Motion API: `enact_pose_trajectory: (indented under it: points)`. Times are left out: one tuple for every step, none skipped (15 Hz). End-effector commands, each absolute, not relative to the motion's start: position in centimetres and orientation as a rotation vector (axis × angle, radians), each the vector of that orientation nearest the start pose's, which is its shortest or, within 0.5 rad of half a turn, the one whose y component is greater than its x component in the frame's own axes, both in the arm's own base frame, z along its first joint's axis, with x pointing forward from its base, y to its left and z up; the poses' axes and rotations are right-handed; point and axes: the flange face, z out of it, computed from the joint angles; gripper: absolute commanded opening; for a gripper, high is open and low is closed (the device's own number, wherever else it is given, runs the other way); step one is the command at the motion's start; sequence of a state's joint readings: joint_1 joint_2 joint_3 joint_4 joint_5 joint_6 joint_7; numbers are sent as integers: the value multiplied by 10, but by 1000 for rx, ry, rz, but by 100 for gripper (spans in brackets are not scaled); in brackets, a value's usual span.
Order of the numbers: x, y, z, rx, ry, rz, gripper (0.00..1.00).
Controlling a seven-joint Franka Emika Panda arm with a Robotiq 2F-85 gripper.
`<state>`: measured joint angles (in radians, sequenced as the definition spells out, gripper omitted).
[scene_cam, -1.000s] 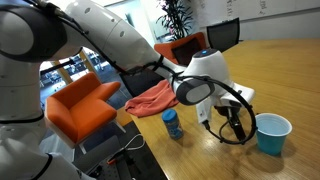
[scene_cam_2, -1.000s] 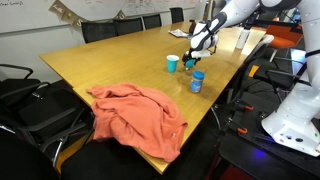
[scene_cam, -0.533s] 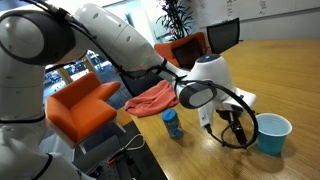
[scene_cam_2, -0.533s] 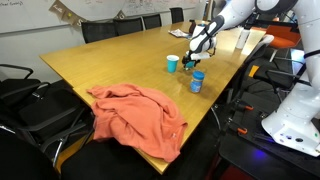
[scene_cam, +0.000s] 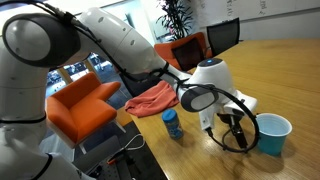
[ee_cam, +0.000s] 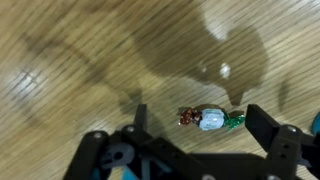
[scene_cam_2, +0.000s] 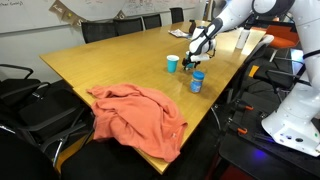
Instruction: Place the candy in the blue cup on the left
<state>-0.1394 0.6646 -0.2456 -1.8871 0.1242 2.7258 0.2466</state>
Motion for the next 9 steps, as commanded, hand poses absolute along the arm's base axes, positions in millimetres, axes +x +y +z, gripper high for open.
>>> enact_pose_trajectory:
  points:
    - [614, -244, 178, -3011, 1121, -333, 100]
    - [615, -244, 178, -3008, 1126, -336, 99]
    - [617, -245, 177, -3002, 1139, -335, 98]
    - [618, -245, 176, -3000, 1144, -338, 94]
    - [620, -245, 175, -2997, 1148, -338, 78]
    - [621, -244, 174, -2993, 1155, -338, 70]
    - [623, -243, 173, -2990, 1161, -339, 61]
    - [624, -243, 171, -2990, 1160, -339, 54]
    - [625, -242, 170, -2990, 1158, -338, 45]
